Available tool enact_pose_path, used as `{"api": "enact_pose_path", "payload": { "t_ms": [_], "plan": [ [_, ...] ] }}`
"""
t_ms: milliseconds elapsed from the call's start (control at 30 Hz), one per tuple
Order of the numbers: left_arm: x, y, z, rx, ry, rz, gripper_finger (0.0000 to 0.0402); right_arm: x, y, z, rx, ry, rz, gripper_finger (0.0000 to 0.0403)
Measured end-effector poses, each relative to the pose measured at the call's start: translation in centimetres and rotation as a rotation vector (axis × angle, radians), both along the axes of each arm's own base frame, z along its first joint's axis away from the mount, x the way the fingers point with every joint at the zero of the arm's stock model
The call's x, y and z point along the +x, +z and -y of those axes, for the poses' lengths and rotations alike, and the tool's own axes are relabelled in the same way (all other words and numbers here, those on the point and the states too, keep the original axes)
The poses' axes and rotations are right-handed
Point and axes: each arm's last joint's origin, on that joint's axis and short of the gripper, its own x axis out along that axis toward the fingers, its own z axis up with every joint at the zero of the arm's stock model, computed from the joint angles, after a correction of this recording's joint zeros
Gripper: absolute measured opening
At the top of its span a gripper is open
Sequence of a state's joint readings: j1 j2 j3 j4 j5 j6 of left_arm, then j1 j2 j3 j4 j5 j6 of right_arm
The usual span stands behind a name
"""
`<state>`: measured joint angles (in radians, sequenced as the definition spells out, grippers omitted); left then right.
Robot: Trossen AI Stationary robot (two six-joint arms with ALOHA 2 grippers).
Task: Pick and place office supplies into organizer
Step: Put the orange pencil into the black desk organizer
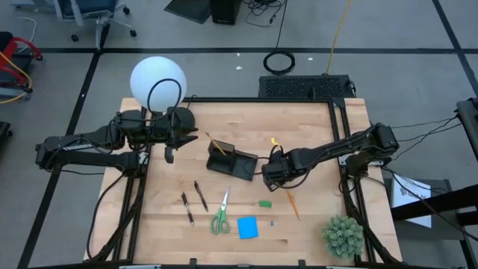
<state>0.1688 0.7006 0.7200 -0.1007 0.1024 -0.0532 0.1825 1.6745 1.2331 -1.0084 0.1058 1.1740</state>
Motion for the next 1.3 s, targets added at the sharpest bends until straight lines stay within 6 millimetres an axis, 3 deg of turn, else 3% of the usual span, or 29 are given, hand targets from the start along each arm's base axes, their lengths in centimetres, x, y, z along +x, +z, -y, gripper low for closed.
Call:
{"api": "enact_pose_path", "payload": {
  "t_ms": [367, 567, 1300],
  "plan": [
    [0.0, 0.0, 0.0, 0.0, 0.0, 0.0, 0.0127, -0.9, -3.0, 0.1, 0.061, -0.029, 0.0, 0.0123],
    [0.0, 0.0, 0.0, 0.0, 0.0, 0.0, 0.0127, -0.4, -3.5, 0.2, 0.125, -0.023, 0.065, 0.0119],
    [0.0, 0.0, 0.0, 0.0, 0.0, -0.001, 0.0127, -1.5, -5.4, 1.1, 0.157, -0.052, -0.004, 0.0123]
  ]
}}
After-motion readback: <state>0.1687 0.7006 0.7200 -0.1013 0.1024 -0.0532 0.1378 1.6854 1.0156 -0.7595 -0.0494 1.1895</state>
